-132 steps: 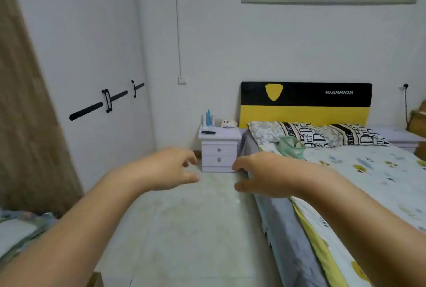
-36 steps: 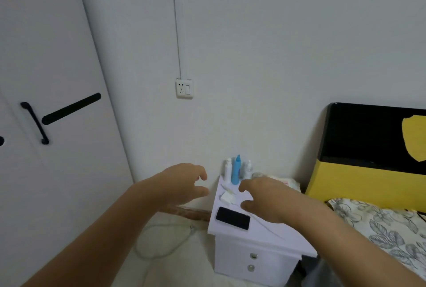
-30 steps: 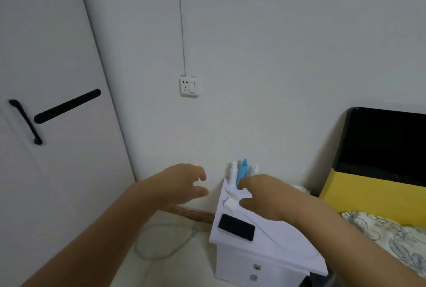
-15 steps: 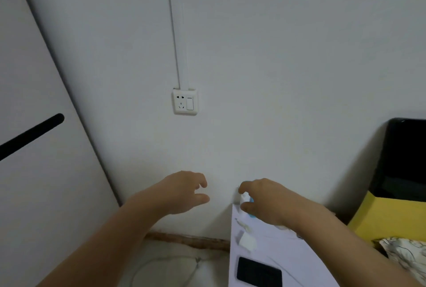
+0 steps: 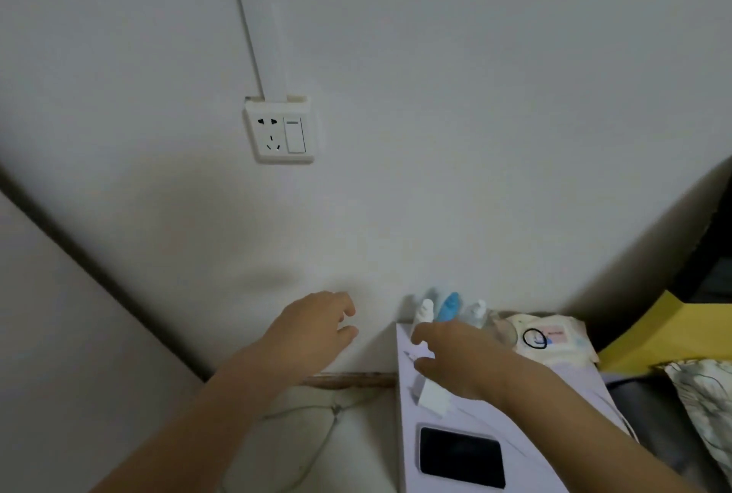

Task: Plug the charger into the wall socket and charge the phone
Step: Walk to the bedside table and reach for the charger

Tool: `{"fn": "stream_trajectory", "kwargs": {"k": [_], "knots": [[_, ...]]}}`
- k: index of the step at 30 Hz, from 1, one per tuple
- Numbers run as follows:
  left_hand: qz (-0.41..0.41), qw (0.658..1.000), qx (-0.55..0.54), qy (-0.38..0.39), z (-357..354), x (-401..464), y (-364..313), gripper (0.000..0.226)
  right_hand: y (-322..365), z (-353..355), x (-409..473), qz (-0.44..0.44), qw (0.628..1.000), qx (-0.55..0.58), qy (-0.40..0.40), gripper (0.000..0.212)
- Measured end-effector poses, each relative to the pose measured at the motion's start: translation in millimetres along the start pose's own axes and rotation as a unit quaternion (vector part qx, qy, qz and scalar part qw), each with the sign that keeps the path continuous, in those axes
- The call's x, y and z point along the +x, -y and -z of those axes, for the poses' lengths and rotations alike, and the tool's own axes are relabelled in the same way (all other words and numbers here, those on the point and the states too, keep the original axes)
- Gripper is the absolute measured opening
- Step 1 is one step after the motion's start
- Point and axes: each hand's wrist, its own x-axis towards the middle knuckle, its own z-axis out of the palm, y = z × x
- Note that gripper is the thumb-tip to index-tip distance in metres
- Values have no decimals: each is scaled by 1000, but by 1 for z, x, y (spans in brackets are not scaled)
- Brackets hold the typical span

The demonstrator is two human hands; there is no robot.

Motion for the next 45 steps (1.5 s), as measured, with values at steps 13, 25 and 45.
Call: {"fn": "stream_trajectory", "kwargs": {"k": [13,25,45], "knots": [[44,996,-39,60,-125,86,23,30,-84,-86,96,-70,992,6,103,34],[68,985,-59,149,-249,123,51,33,-146,-186,160,-124,987,-27,99,33],[83,982,-70,154,-284,137,60,35,-160,-226,192,-112,993,-24,-36,53]]}}
